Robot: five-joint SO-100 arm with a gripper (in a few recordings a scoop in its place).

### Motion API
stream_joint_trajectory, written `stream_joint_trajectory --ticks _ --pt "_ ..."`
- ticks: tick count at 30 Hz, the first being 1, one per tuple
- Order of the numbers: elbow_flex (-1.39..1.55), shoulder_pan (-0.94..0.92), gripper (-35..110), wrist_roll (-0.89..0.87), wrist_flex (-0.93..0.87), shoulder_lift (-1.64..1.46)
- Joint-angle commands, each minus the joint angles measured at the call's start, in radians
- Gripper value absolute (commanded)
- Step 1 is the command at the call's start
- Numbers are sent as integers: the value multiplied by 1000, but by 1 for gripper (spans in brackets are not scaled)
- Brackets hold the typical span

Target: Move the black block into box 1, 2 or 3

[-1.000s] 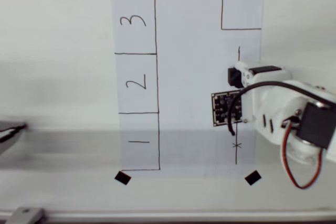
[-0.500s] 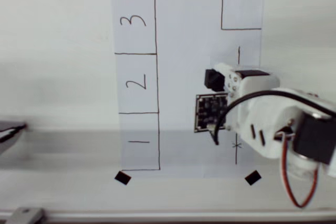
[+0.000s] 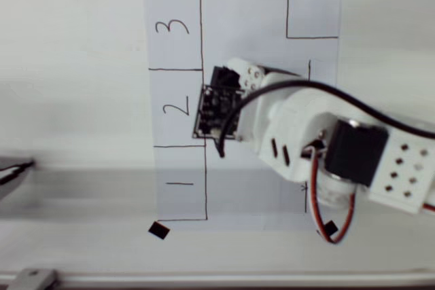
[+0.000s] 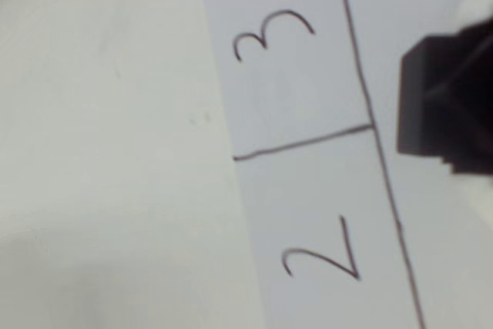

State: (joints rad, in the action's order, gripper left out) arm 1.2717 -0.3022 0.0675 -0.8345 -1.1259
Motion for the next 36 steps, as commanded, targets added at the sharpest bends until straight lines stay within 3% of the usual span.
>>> stream_joint_trajectory --ticks 1,23,36 --pt "-187 -38 0 -5 -2 21" --pt "-727 -109 0 -14 46 445" --pt "-874 -101 0 3 58 612"
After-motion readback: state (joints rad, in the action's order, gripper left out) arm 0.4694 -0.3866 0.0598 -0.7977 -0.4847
